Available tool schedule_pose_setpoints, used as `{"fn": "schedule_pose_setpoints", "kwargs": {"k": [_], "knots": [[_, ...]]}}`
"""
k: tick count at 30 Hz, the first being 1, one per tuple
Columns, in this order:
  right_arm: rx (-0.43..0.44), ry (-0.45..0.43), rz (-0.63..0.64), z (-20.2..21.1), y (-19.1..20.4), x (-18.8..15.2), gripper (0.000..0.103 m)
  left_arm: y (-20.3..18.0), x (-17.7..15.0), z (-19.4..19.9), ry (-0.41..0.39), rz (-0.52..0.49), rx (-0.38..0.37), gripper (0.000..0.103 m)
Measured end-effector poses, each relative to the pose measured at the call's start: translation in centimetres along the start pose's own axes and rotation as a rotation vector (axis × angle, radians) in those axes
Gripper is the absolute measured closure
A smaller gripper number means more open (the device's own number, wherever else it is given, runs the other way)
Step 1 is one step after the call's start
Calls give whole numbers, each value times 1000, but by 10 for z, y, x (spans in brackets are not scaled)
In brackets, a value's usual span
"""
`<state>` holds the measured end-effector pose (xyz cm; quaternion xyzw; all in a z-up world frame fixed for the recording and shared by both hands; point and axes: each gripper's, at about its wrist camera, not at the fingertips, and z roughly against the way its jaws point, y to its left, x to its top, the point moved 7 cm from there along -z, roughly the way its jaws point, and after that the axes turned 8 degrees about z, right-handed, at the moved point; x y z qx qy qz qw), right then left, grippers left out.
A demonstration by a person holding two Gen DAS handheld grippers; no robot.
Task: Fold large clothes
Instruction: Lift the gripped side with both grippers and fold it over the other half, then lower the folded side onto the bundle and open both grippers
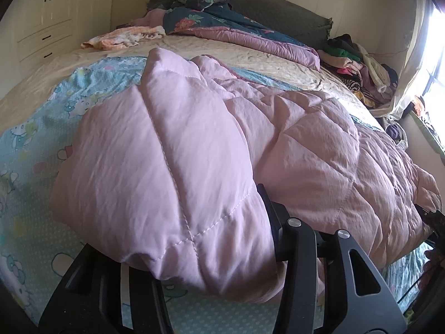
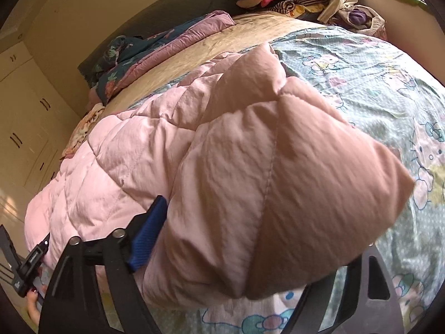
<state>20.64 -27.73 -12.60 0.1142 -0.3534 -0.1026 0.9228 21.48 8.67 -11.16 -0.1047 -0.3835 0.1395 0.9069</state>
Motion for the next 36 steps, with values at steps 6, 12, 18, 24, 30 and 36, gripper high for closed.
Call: {"fn": "schedule_pose_setpoints", "kwargs": {"k": [6, 12, 18, 24, 30, 36], "knots": [[-9, -2, 24, 16, 8, -4, 7, 2, 0, 1, 6, 7, -10, 65], [-29, 0, 46, 29, 9, -9, 6, 3, -4, 5, 12, 11, -18, 61], [-48, -30, 85, 51, 13, -13, 4, 7, -7, 19, 23, 14, -17, 44], [-62, -91, 144, 82, 16, -12, 4, 9, -12, 44, 31, -7, -18, 22], [-58, -155, 157, 115, 21, -15, 4, 5, -15, 75, -18, -35, -24, 9], [-24, -215, 228, 152, 46, -25, 4, -1, -15, 111, -74, -53, -61, 9]]}}
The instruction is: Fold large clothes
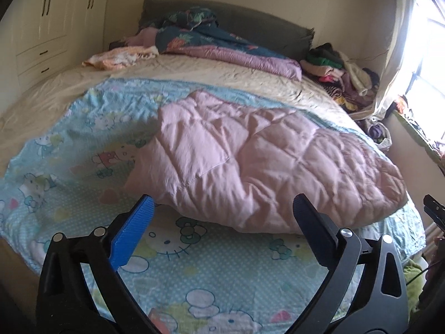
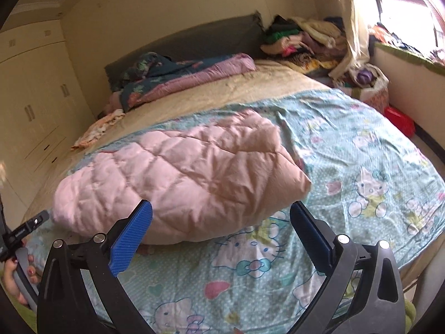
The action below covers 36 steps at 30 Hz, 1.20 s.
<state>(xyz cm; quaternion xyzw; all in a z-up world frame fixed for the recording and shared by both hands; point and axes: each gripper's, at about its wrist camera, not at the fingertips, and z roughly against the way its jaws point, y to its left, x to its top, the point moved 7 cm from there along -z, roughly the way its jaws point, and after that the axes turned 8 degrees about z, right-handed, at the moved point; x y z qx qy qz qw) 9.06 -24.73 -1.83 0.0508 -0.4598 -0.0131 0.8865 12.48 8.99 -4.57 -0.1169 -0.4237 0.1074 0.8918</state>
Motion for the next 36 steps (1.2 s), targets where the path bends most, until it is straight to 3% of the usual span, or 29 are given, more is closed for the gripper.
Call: {"fn": "schedule_pose_setpoints", "kwargs": {"k": [16, 19, 27, 36], "knots": [[170, -152, 201, 94, 87, 0, 4, -18, -19, 68, -110, -54, -52, 9], [142, -170, 208, 102, 97, -7, 4, -24, -28, 73, -115, -67, -57, 9], [-37, -146, 164, 84, 98, -43, 4, -33, -53, 68, -119, -94, -28, 9], [-46, -61, 145, 55, 88, -62, 4, -44, -76, 51, -50, -126, -33, 9]]}}
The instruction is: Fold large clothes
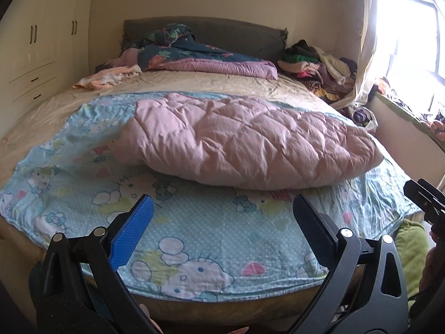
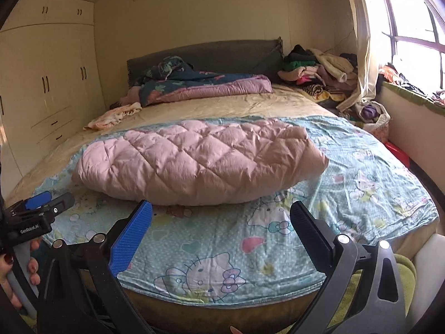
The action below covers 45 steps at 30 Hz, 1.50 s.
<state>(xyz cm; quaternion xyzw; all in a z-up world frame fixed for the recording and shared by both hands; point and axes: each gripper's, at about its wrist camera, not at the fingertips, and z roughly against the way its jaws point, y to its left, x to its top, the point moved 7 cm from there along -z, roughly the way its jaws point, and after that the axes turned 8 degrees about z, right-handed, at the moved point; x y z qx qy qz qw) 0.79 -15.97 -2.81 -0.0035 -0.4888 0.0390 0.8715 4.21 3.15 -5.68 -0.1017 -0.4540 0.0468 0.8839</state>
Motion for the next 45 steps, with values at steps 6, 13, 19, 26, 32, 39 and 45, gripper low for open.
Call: {"fn": "schedule_pose_setpoints", "kwargs": {"k": [6, 13, 19, 26, 32, 39, 45], "knots": [[29, 25, 12, -5, 5, -4, 4, 1, -1, -1, 8, 5, 5, 9], [32, 26, 19, -5, 9, -5, 4, 2, -1, -1, 9, 2, 17, 9], [27, 30, 12, -4, 6, -5, 4, 2, -1, -1, 13, 3, 17, 9], [28, 31, 15, -3, 6, -5, 4, 3, -1, -2, 16, 2, 21, 9], [27, 32, 15, -4, 6, -5, 4, 3, -3, -3, 19, 4, 27, 9], [27, 31, 17, -4, 6, -6, 4, 4, -4, -4, 25, 4, 35, 9], [28, 32, 15, -4, 7, -6, 4, 5, -3, -4, 21, 6, 34, 9]]}}
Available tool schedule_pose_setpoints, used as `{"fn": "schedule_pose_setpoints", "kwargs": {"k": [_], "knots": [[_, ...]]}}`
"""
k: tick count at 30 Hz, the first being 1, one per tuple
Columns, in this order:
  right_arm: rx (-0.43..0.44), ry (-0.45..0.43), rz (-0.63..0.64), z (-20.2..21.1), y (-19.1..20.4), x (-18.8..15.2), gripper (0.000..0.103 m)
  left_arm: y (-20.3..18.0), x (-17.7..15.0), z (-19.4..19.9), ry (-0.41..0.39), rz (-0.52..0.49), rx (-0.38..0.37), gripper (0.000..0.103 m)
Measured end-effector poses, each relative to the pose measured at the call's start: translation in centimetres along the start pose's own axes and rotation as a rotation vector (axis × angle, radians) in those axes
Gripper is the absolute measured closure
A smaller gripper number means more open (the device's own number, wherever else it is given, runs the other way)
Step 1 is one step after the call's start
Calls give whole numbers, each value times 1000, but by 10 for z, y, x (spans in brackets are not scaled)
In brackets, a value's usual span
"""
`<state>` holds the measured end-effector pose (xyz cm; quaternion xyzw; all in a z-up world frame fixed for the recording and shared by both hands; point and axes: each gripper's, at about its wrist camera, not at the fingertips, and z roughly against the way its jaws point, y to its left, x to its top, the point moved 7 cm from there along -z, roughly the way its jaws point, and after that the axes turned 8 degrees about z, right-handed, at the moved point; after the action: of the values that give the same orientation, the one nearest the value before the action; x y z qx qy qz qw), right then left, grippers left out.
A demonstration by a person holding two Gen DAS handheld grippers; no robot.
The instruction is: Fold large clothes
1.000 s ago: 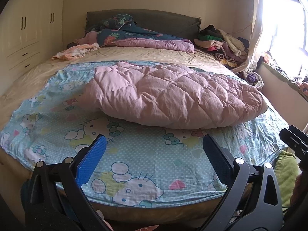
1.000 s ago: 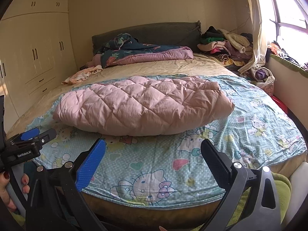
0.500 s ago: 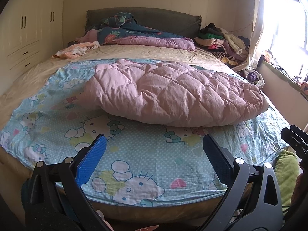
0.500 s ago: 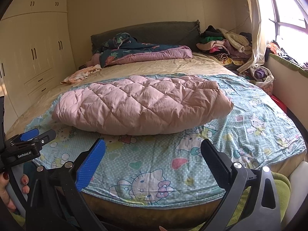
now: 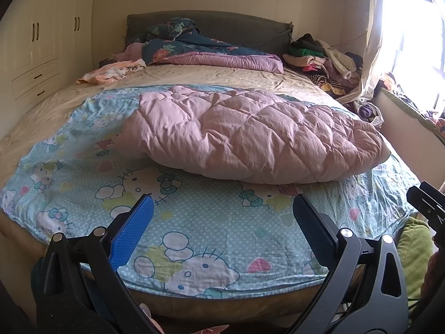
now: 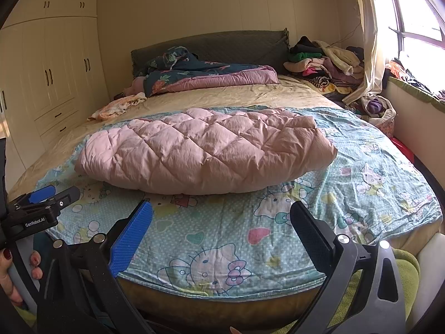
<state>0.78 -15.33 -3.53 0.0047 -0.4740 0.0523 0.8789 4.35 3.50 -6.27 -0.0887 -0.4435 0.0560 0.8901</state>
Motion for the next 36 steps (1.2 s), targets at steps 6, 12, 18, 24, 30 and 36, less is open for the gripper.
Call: {"fn": "schedule_pose_setpoints", "kwargs": {"k": [6, 12, 18, 24, 30, 36], "knots": [[1, 1, 1, 0, 1, 0, 4, 0, 1, 1, -2, 1, 3, 9], [1, -2, 2, 1, 0, 0, 4, 0, 1, 1, -4, 2, 1, 9], [2, 1, 4, 1, 1, 0, 4, 1, 1, 1, -4, 2, 2, 9], [6, 2, 7, 1, 2, 0, 4, 1, 2, 2, -4, 2, 3, 9], [7, 2, 7, 1, 2, 0, 4, 1, 2, 2, -3, 2, 5, 9], [8, 1, 9, 1, 3, 1, 4, 2, 3, 2, -6, 2, 6, 9]]}}
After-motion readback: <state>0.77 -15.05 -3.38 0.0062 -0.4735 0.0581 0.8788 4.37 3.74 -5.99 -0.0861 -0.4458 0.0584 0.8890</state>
